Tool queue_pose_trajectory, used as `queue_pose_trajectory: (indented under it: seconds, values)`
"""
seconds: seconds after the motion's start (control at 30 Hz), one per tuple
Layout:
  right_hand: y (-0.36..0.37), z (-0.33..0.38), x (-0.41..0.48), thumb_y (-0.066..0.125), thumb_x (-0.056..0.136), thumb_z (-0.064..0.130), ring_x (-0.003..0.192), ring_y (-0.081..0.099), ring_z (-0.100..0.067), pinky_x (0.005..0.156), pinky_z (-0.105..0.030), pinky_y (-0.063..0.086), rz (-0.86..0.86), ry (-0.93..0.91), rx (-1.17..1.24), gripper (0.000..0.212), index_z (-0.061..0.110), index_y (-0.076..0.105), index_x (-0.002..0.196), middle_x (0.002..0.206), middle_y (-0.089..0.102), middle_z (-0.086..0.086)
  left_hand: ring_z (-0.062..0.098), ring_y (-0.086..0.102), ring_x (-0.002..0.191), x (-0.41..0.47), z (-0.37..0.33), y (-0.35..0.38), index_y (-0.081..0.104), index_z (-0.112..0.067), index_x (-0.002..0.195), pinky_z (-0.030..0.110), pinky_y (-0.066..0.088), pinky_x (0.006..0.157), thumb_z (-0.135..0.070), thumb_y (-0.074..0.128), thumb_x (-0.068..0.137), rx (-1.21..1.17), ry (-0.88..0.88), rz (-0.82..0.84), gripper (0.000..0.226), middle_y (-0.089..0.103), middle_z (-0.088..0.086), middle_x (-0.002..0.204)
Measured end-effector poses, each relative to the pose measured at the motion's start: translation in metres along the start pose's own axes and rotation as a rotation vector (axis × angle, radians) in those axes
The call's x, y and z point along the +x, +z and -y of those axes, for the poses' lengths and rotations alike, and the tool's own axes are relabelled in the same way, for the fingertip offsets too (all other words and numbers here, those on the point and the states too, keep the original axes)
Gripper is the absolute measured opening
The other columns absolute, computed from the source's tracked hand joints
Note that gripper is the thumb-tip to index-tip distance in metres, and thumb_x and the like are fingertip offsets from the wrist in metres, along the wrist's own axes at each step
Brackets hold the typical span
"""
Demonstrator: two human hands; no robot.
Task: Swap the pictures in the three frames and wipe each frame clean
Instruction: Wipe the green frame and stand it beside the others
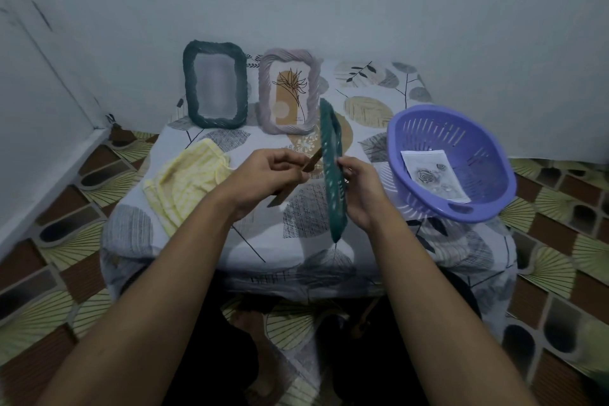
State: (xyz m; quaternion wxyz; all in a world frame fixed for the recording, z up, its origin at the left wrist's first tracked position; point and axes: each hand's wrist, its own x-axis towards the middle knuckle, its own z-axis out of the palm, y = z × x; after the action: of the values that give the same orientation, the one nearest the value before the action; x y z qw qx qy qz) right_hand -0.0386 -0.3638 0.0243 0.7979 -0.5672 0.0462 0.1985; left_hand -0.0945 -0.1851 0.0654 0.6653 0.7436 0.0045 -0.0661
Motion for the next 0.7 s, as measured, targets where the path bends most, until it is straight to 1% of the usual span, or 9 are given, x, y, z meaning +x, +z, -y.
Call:
queue_pose_trajectory:
  seconds: [0.07,0.1,0.17,0.23,0.3,0.4,0.5,0.63,0.7]
  values:
    - [-0.001,0.002,0.001,0.054,0.088,0.027,0.088,0.058,-0.027,0.085,-0.040,0.048,-0.034,-0.026,0.012,0.027,0.007,0.056,0.106,0.102,0.056,-0.015,0.007,0.054,0.050,0.003,0.004,0.000,0.067,0.001,0.101,0.021,0.044,0.051,0.003,0.066,0.090,0.022,0.016,-0.071,0.012,0.067,0.000,0.073]
    - [-0.001,0.003,0.002,0.054,0.087,0.027,0.092,0.057,-0.029,0.088,-0.044,0.047,-0.048,-0.045,0.030,0.027,0.009,0.055,0.107,0.105,0.056,-0.016,0.006,0.056,0.050,0.004,0.006,0.002,0.066,0.002,0.099,0.019,0.045,0.051,0.002,0.067,0.089,0.041,0.018,-0.126,0.010,0.067,0.003,0.078]
    - [-0.003,0.007,0.003,0.053,0.088,0.020,0.092,0.059,-0.028,0.085,-0.043,0.048,-0.088,-0.116,0.043,0.019,0.010,0.052,0.104,0.100,0.061,-0.017,0.004,0.052,0.048,0.011,0.013,0.003,0.063,-0.002,0.088,0.017,0.045,0.050,0.001,0.071,0.086,0.126,0.027,-0.273,0.009,0.061,0.004,0.078]
    - [-0.004,0.013,0.004,0.050,0.095,0.010,0.082,0.062,-0.023,0.075,-0.035,0.049,-0.133,-0.195,-0.005,0.006,0.011,0.052,0.101,0.088,0.066,-0.008,0.009,0.042,0.051,0.020,0.023,0.001,0.055,-0.016,0.066,0.022,0.039,0.055,-0.003,0.068,0.082,0.262,0.037,-0.414,0.025,0.051,0.002,0.065]
    - [-0.004,0.017,0.003,0.048,0.098,0.008,0.076,0.062,-0.016,0.068,-0.030,0.049,-0.162,-0.271,-0.087,0.009,0.015,0.054,0.100,0.084,0.066,-0.002,0.013,0.041,0.050,0.027,0.027,0.001,0.051,-0.016,0.055,0.027,0.037,0.057,-0.006,0.063,0.083,0.288,0.008,-0.451,0.032,0.051,0.003,0.057]
    - [-0.003,0.020,0.002,0.047,0.099,0.008,0.077,0.064,-0.013,0.065,-0.026,0.051,-0.170,-0.348,-0.126,0.012,0.016,0.055,0.103,0.089,0.066,-0.003,0.014,0.060,0.045,0.030,0.022,0.006,0.064,-0.006,0.061,0.030,0.051,0.047,0.001,0.062,0.084,0.324,-0.027,-0.366,0.024,0.067,0.008,0.061]
    - [-0.004,0.024,0.002,0.053,0.093,0.015,0.076,0.063,-0.011,0.062,-0.022,0.050,-0.173,-0.391,-0.106,0.010,0.018,0.054,0.102,0.092,0.064,-0.005,0.013,0.061,0.047,0.031,0.018,0.014,0.062,-0.010,0.059,0.022,0.049,0.046,0.002,0.058,0.090,0.181,-0.046,-0.297,0.033,0.064,-0.001,0.054]
    - [-0.007,0.028,0.004,0.048,0.100,0.008,0.076,0.063,-0.009,0.065,-0.022,0.050,-0.189,-0.393,-0.134,0.014,0.020,0.052,0.107,0.087,0.063,-0.002,0.019,0.057,0.060,0.041,0.023,0.019,0.059,-0.007,0.072,0.027,0.050,0.055,-0.012,0.047,0.101,-0.096,-0.113,-0.287,0.033,0.064,0.002,0.059]
    - [-0.007,0.031,0.004,0.046,0.102,0.007,0.079,0.062,-0.012,0.066,-0.022,0.051,-0.182,-0.404,-0.153,0.016,0.020,0.051,0.110,0.090,0.063,-0.003,0.023,0.066,0.081,0.048,0.026,0.019,0.066,-0.003,0.097,0.037,0.057,0.072,-0.027,0.043,0.105,-0.258,-0.146,-0.279,0.034,0.073,0.011,0.086]
